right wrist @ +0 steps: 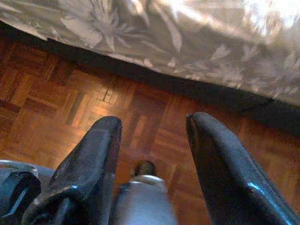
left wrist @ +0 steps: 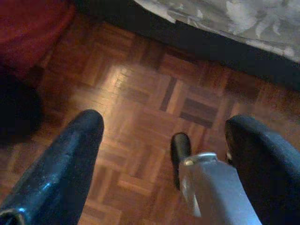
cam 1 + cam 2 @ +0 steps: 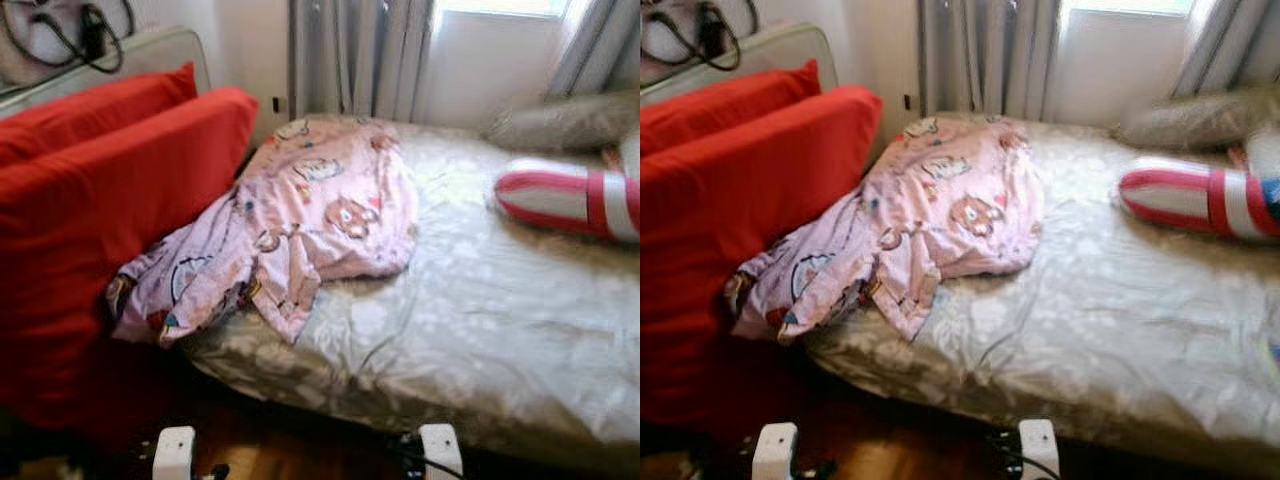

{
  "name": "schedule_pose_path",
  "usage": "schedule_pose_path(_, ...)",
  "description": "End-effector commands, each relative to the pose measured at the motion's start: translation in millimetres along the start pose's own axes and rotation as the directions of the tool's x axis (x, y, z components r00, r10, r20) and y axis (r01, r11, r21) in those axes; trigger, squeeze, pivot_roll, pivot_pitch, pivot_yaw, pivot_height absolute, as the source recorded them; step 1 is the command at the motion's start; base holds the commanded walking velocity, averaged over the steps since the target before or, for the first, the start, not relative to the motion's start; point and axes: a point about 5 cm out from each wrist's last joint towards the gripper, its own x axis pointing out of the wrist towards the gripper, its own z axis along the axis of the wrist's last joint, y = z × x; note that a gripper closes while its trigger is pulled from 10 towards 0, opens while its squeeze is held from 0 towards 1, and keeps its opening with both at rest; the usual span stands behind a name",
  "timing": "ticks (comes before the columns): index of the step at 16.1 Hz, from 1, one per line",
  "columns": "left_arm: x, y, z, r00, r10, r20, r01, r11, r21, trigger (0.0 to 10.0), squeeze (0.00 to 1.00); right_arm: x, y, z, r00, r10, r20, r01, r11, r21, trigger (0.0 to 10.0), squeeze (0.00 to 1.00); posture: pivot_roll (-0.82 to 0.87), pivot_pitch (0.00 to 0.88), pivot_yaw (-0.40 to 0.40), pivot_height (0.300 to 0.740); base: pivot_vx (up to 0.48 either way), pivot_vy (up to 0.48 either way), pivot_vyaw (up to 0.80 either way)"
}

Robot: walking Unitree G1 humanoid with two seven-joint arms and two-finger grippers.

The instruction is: Clean up the room

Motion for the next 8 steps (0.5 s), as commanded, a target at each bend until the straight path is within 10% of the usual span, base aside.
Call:
schedule_pose_path(1, -1.1, 2.3, -3.5, 1.000, 0.000, -0.020, 0.000, 1.000, 0.022, 10.0, 0.00, -0.4, -1.0, -1.8, 1.000, -0.007, -0.008, 0.007, 1.000, 0.005, 10.0, 0.00, 0.04, 0.000, -0.003, 0.740, 0.000, 0.390, 0.00)
schedule_pose_path(8, -1.5, 2.8, -4.2, 1.000, 0.005, -0.015, -0.005, 0.999, 0.033, 10.0, 0.00, -0.6, 2.5, -3.1, 1.000, 0.005, -0.008, -0.005, 1.000, -0.019, 10.0, 0.00, 0.05, 0.000, -0.006, 0.740, 0.000, 0.209, 0.00)
